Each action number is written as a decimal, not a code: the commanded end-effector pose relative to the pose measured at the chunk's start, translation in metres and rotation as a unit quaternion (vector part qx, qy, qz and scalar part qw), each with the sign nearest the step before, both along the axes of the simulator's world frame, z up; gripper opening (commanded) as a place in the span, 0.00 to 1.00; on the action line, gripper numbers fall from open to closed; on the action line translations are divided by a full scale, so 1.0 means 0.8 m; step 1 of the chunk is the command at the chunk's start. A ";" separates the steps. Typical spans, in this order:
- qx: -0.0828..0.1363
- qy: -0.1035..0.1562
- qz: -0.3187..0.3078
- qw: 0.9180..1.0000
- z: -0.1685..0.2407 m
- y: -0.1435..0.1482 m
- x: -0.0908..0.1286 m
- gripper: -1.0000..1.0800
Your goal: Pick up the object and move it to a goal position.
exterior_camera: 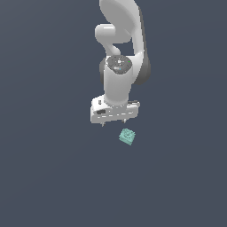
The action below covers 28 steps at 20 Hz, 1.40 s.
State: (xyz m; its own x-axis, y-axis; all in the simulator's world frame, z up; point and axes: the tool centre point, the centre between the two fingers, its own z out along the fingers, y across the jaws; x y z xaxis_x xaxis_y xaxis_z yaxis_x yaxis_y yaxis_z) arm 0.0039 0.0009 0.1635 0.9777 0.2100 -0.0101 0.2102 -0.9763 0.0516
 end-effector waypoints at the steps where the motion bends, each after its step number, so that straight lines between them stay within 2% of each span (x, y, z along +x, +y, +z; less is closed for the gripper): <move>1: 0.001 0.002 0.027 1.000 -0.005 0.006 0.001 0.96; 6: 0.003 0.005 0.098 0.995 -0.019 0.020 0.003 0.96; 11: 0.007 0.009 0.176 0.984 -0.034 0.037 0.004 0.96; 15: 0.010 0.011 0.238 0.971 -0.046 0.050 0.005 0.96; 21: 0.016 0.012 0.323 0.946 -0.062 0.070 0.006 0.96; 28: 0.021 0.012 0.388 0.921 -0.074 0.086 0.006 0.96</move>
